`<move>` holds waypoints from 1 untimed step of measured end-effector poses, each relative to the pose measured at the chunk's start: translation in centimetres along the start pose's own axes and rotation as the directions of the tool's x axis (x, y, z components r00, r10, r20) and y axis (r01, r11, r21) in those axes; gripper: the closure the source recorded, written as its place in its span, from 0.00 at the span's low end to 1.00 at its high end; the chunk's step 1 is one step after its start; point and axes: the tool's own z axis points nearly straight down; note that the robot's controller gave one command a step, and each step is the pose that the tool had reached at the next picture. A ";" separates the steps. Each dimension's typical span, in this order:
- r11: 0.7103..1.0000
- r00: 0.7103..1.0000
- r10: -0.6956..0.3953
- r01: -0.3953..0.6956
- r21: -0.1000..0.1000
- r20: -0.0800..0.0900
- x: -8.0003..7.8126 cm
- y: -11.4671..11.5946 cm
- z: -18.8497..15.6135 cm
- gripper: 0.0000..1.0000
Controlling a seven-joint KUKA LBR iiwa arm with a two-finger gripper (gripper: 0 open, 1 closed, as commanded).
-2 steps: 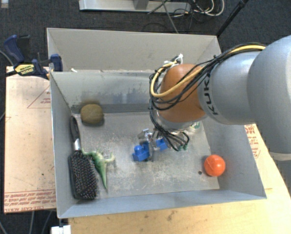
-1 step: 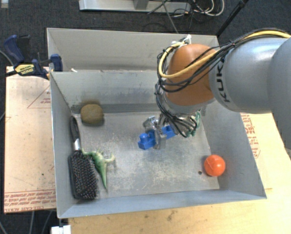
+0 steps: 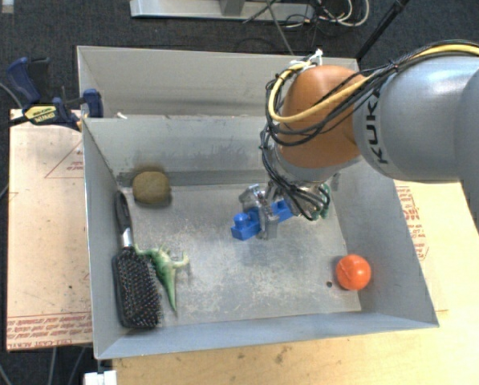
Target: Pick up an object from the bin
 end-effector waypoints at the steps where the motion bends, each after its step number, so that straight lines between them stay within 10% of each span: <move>1: 0.994 0.994 0.109 -0.109 0.000 -0.009 1.9 4.3 5.7 1.00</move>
Offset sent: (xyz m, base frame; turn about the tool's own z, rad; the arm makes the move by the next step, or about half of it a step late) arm -0.0248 0.0787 0.1546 -0.0328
